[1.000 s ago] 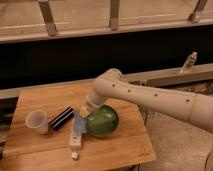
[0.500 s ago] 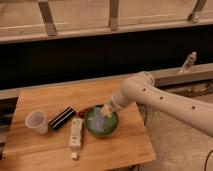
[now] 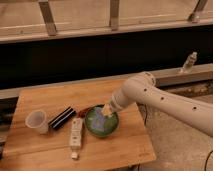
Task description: Place the white sponge in the ceramic bowl
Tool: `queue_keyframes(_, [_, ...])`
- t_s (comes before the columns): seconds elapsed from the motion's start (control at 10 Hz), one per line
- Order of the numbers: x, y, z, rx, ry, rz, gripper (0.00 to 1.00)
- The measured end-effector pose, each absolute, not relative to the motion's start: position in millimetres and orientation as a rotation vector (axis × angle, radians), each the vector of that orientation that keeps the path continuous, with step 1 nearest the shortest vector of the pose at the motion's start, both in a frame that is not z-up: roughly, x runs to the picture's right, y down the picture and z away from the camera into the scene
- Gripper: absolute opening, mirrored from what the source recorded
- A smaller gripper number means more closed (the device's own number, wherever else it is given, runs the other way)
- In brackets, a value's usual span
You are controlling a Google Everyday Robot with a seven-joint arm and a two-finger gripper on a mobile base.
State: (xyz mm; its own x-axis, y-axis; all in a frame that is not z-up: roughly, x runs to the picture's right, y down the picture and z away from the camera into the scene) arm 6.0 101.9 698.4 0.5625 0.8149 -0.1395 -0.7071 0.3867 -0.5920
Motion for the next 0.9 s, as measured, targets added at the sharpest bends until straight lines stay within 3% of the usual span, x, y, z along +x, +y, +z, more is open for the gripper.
queue_keyframes(0.6, [53,80,733,-0.615,-0.15,1.069,0.0])
queue_keyframes(0.9, [34,92,746,-0.679,-0.211,1.068,0.0])
